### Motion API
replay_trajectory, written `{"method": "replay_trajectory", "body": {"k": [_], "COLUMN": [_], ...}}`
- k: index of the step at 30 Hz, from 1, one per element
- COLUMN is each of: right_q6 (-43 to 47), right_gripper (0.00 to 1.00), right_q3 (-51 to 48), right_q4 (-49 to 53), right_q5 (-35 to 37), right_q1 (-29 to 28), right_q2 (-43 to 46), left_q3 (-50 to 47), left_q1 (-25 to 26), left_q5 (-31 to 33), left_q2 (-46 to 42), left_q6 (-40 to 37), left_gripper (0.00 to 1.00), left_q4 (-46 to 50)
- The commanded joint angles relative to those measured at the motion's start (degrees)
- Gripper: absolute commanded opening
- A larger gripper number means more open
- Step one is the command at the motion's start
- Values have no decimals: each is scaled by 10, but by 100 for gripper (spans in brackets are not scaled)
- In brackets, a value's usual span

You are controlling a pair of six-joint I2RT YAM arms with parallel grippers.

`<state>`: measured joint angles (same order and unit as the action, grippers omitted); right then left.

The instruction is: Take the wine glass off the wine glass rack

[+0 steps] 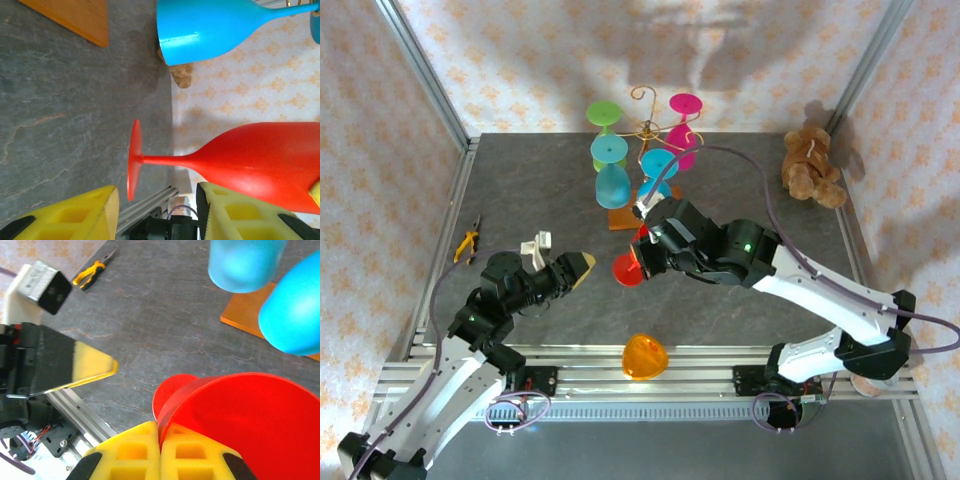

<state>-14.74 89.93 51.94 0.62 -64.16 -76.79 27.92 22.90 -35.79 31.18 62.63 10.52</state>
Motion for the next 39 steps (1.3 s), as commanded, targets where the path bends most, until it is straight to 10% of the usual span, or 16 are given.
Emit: {"method": "replay_trajectory", "body": {"k": [1,19,39], "right_q6": [-31,-44,33], "right_gripper": [0,0,0], "right_q3": [-23,-176,-119], "right_q4": [19,5,-62], "right_q5": [52,60,12], "right_q1": [3,177,296], "right_q2": [17,65,-117], "left_q3": [54,195,231], "left_q1": [0,0,0], "left_q5": [41,130,153], "left_q2": [-5,91,171], "left_q6": [-70,-231,-262], "left_gripper": [44,45,45], "left_q4": [105,272,265]}}
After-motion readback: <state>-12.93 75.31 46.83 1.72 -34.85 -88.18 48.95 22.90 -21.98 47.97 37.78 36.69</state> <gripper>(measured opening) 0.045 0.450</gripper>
